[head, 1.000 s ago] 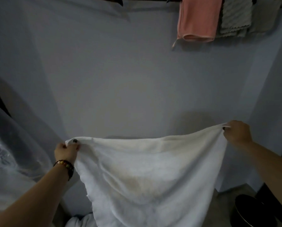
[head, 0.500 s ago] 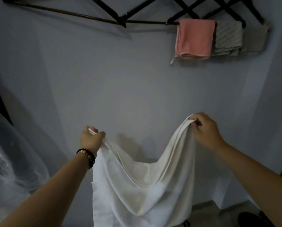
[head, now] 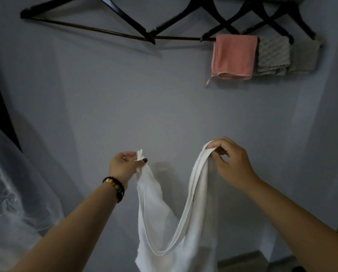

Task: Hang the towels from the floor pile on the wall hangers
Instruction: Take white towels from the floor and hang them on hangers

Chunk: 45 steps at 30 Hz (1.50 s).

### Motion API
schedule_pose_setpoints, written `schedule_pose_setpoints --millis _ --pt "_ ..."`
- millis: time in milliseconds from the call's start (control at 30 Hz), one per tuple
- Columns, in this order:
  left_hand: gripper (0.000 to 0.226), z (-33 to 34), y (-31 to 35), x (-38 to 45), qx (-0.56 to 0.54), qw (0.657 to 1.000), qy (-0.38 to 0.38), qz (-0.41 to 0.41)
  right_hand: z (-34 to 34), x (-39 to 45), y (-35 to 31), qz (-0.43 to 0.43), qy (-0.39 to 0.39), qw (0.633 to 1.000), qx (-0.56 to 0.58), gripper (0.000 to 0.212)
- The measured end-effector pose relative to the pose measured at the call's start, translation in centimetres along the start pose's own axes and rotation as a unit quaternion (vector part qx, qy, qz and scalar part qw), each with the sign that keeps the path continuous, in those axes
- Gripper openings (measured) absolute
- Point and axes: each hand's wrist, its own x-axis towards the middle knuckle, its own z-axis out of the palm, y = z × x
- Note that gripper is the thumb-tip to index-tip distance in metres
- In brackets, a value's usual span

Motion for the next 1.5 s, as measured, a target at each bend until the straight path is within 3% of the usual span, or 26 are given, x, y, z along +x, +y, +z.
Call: schedule_pose_setpoints --millis 167,333,567,633,800,933,1067,1267,1500 --pt "0.022 -0.1 -1.4 -1.7 -0.026 0.998 -0.019 -0.048 0.6 -1.3 -0.9 0.107 -0.036 0.991 0.077 0.033" --pt "0.018 0.8 -1.6 -4.2 -0.066 0.996 -0.044 -0.051 1.6 -2.9 -1.8 0.242 -0.083 0.940 0.225 0.032" --pt "0.028 2.2 0.5 -9.1 -0.100 0.987 -0.127 0.000 2.1 -4.2 -5.0 0.276 -0.200 0.905 0.256 0.017" --pt "0.028 2.0 1.1 -10.4 -0.101 0.985 -0.142 0.019 2.1 -4.5 -5.9 0.291 -0.202 0.900 0.255 0.011" --pt "0.025 1.0 1.9 -12.9 -0.073 0.979 -0.172 0.076 1.7 -4.4 -8.0 0.299 -0.194 0.900 0.251 0.021" --pt "0.026 0.3 1.3 -14.1 -0.052 0.976 -0.183 0.101 1.7 -4.7 -9.4 0.251 -0.172 0.929 0.210 0.006" --pt "0.025 -0.4 0.9 -14.8 -0.058 0.973 -0.195 0.105 1.4 -5.1 -9.9 0.227 -0.144 0.944 0.193 0.010" --pt "0.027 -0.7 0.7 -15.1 -0.070 0.970 -0.212 0.093 1.5 -5.1 -9.9 0.304 -0.148 0.918 0.205 0.022" --pt "0.028 -0.6 0.1 -15.4 -0.095 0.965 -0.224 0.101 1.5 -5.4 -9.9 0.290 -0.171 0.923 0.186 0.025"
